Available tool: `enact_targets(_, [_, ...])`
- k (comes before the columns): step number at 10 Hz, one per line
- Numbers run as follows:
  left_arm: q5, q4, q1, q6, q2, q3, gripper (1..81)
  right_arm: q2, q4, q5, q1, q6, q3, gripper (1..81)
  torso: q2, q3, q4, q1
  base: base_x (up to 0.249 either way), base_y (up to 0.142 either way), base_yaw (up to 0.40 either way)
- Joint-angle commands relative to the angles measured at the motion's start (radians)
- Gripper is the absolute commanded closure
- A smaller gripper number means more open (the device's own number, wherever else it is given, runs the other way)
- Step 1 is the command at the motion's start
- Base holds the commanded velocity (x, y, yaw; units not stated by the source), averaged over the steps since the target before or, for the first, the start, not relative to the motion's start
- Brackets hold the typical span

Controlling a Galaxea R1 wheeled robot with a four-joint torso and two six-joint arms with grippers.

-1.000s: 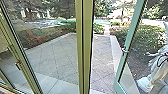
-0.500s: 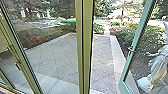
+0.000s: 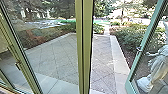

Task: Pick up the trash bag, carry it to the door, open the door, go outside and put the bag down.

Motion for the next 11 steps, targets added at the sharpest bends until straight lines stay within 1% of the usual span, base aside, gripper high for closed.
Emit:
enact_targets(1, [0.069,0.003,-0.007,0.008,0.016,0.015,81.1,0.021,0.128,-0.227,0.131,0.007,-0.053,1.0,0.0,0.0,0.0,0.0,0.0,0.0,0.0])
enact_targets(2, [0.069,0.003,-0.007,0.008,0.014,0.015,81.1,0.047,0.232,-0.262,0.126,-0.002,-0.071,1.0,0.0,0.0,0.0,0.0,0.0,0.0,0.0])
enact_targets(3, [0.067,0.001,-0.007,0.008,0.013,0.015,81.1,0.098,0.359,-0.329,0.123,-0.004,-0.119,1.0,0.0,0.0,0.0,0.0,0.0,0.0,0.0])
enact_targets(4, [0.066,0.003,-0.005,0.009,0.014,0.015,81.1,0.135,0.461,-0.39,0.119,-0.028,-0.15,1.0,0.0,0.0,0.0,0.0,0.0,0.0,0.0])
enact_targets(5, [0.066,0.003,-0.005,0.009,0.014,0.015,81.1,0.153,0.601,-0.442,0.112,-0.085,-0.16,1.0,0.0,0.0,-0.001,0.0,0.0,0.0,0.0])
enact_targets(6, [0.064,0.004,-0.005,0.009,0.013,0.015,81.1,0.16,0.699,-0.477,0.112,-0.114,-0.159,1.0,0.0,0.0,-0.001,0.0,0.0,0.0,0.0])
enact_targets(7, [0.066,0.006,-0.005,0.008,0.011,0.015,81.1,0.161,0.818,-0.549,0.109,-0.134,-0.153,1.0,0.0,0.0,-0.001,0.0,0.0,0.0,0.0])
enact_targets(8, [0.064,0.009,-0.005,0.009,0.01,0.015,81.1,0.157,0.938,-0.607,0.099,-0.19,-0.139,1.0,0.0,0.0,-0.001,0.0,0.0,0.0,0.0])
enact_targets(9, [0.063,0.01,-0.005,0.009,0.011,0.015,81.1,0.15,1.04,-0.626,0.05,-0.276,-0.127,1.0,0.0,0.0,-0.001,0.0,0.0,0.0,0.0])
enact_targets(10, [0.063,0.01,-0.005,0.009,0.01,0.015,81.1,0.149,1.112,-0.627,-0.01,-0.351,-0.117,1.0,0.0,0.0,-0.001,0.0,0.0,0.0,0.0])
enact_targets(11, [0.063,0.01,-0.005,0.009,0.01,0.015,81.1,0.146,1.171,-0.629,-0.085,-0.387,-0.111,1.0,0.0,0.0,-0.001,0.0,0.0,0.0,0.0])
